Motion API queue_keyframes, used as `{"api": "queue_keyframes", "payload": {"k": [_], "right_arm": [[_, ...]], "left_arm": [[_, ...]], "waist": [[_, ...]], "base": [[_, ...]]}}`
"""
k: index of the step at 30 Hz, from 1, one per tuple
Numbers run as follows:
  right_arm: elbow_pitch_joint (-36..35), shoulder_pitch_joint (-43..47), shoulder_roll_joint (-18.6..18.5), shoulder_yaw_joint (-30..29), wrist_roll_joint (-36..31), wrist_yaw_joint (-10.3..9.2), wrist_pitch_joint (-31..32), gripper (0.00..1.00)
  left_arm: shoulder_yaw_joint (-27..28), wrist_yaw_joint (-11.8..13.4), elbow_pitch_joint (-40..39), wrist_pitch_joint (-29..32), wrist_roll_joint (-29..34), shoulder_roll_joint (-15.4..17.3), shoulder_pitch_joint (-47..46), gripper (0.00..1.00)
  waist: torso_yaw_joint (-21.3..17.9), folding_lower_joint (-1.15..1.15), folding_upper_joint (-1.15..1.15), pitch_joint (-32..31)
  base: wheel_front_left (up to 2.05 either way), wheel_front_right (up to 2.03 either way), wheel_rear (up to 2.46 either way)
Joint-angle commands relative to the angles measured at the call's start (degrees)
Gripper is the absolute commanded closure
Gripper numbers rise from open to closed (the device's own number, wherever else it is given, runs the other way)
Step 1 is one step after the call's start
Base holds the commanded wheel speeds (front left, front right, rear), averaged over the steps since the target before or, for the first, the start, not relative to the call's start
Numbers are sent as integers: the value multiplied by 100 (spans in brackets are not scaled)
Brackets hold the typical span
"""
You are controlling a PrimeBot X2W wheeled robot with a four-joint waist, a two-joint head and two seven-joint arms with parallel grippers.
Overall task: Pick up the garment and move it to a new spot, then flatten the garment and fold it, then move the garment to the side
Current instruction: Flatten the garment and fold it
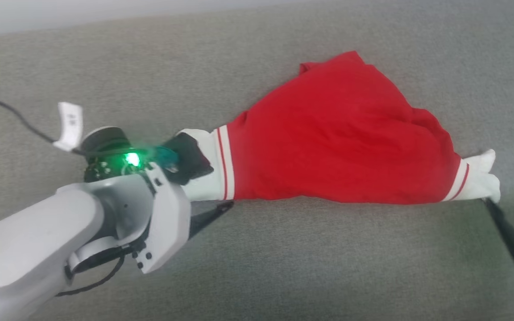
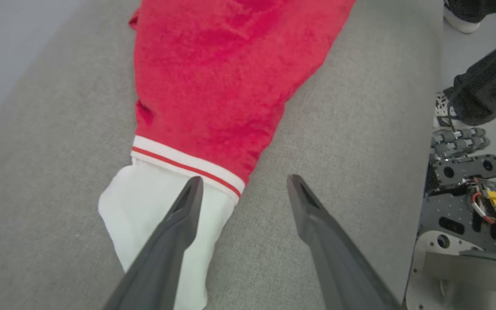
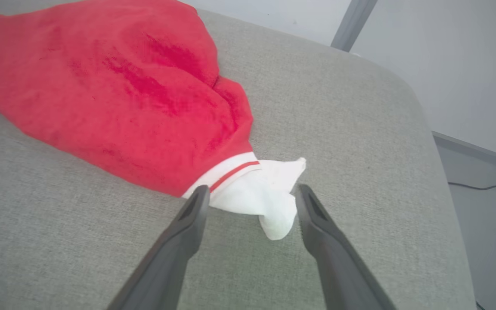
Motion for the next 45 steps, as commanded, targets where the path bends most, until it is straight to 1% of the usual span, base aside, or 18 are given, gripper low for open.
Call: {"api": "queue_keyframes", "payload": {"k": [1, 5, 10, 16, 17, 19, 22, 26, 27, 28, 29, 30, 32, 35, 38, 45], "right_arm": [[-42, -44, 50, 17, -42, 1, 7, 0], [-121, -184, 142, 145, -106, 1, 56, 0], [-114, -332, 197, 221, -103, 1, 11, 0], [-40, -449, 150, 222, -39, 1, -23, 0], [-27, -465, 139, 221, -22, 1, -32, 0], [-3, -504, 125, 234, 10, 1, -42, 0], [34, -530, 91, 243, 21, 1, -44, 0], [32, -597, 69, 237, 43, 1, -36, 0], [26, -603, 66, 254, 42, 1, -35, 0], [26, -603, 66, 254, 42, 1, -35, 0], [19, -617, 66, 265, 41, 1, -33, 0], [15, -641, 67, 278, 43, 1, -32, 0], [15, -681, 38, 307, 48, 1, -9, 0], [1, -767, -63, 396, 99, 1, 75, 0], [3, -871, -267, 552, 320, 1, 311, 0], [137, -1442, -1198, 1038, 1104, 1, 1219, 0]], "left_arm": [[-101, -5, 48, 33, -32, 7, -120, 0], [-561, -6, 321, -35, -212, 21, -462, 0], [-894, -7, 864, -161, -30, 41, -676, 0], [-988, -7, 1263, -159, 21, 2, -604, 0], [-991, -7, 1285, -156, 110, -10, -572, 0], [-998, -7, 1234, -45, 204, -11, -412, 0], [-1007, -7, 1205, -89, 134, 0, -348, 0], [-1026, -7, 1201, 61, 325, -13, -225, 0], [-1034, -7, 1222, 77, 358, -43, -206, 3], [-1034, -7, 1222, 77, 358, -43, -206, 3], [-1039, -7, 1240, 122, 401, -72, -187, 18], [-1047, -7, 1264, 164, 441, -100, -158, 60], [-1062, -7, 1335, 214, 537, -143, -132, 100], [-1080, -8, 1456, 137, 569, -177, -183, 100], [-1079, -5, 1510, 18, 518, -258, -247, 100], [-1070, 7, 1469, -133, 558, -467, -417, 100]], "waist": [[-62, 0, 0, 54], [-181, 0, 0, 160], [-272, 0, 0, 307], [-342, 0, 0, 476], [-347, 0, 0, 498], [-365, 0, 0, 541], [-362, 0, 0, 569], [-349, 0, 0, 611], [-346, 0, 0, 623], [-346, 0, 0, 623], [-345, 0, 0, 641], [-348, 0, 0, 655], [-350, 0, 0, 687], [-363, 0, 0, 750], [-349, 0, 0, 811], [-176, 0, 0, 986]], "base": [[0, 0, 0], [0, 0, 0], [0, 0, 0], [0, 0, 0], [0, 0, 0], [0, 0, 0], [0, 0, 0], [0, 0, 0], [0, 0, 0], [0, 0, 0], [0, 0, 0], [0, 0, 0], [0, 0, 0], [0, 0, 0], [0, 0, 0], [0, 0, 0]]}}
